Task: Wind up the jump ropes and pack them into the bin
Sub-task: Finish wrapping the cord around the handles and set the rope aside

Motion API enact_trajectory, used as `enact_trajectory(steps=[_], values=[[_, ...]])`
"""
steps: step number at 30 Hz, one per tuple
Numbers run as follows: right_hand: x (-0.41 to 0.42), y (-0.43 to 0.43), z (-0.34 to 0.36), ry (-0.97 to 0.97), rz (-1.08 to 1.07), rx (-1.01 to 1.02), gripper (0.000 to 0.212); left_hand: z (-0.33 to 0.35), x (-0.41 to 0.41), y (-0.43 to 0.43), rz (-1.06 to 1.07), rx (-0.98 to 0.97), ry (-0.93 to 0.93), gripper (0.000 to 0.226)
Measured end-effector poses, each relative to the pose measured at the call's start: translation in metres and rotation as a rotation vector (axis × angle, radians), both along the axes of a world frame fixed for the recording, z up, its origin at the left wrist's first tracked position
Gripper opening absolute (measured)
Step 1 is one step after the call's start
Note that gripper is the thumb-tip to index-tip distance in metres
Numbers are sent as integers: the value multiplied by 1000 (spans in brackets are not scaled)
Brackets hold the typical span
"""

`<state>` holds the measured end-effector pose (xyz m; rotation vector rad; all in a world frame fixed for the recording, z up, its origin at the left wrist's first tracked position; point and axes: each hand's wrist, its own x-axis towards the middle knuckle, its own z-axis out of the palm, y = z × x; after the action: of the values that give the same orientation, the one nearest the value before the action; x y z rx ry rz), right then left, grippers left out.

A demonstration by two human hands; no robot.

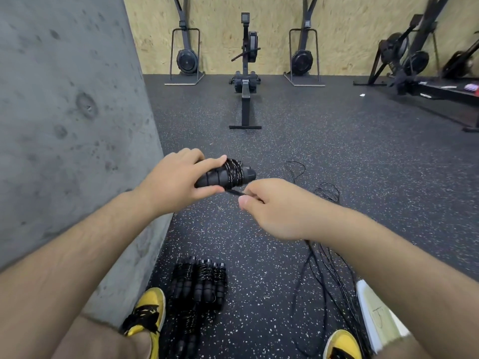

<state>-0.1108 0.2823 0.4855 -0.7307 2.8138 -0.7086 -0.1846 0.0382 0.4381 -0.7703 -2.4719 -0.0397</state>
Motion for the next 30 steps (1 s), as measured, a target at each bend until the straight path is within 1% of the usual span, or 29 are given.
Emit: enact_trajectory(steps=[4,6,8,10,12,16,17,19,21,24,27,29,30], values=[[0,7,14,356,42,229,25,1,6,8,-74,-46,-21,71],[-6,11,19,510,60,287,24,2,12,16,-130,-75,-40,68],[-17,18,22,603,78,262,24,3,20,23,-207,-90,-57,61],[-30,27,23,622,100,193,20,3,28,31,-278,-70,-76,57],[-42,35,19,571,129,99,15,7,35,36,-312,-11,-106,60],[-58,44,10,378,172,-194,12,20,52,40,-374,107,-170,65],[-60,45,9,330,170,-254,12,23,57,43,-380,151,-200,63],[-62,46,5,210,164,-352,11,28,70,47,-340,301,-278,60],[-63,46,2,81,159,-448,12,34,78,52,-323,384,-294,57],[-61,43,-5,-85,160,-608,15,39,81,55,-388,342,-258,53],[-54,39,-16,-234,144,-723,18,37,79,52,-406,312,-232,58],[-48,39,-22,-276,155,-737,16,33,77,48,-398,307,-233,60],[-46,38,-24,-268,137,-685,16,32,76,47,-388,314,-229,61]])
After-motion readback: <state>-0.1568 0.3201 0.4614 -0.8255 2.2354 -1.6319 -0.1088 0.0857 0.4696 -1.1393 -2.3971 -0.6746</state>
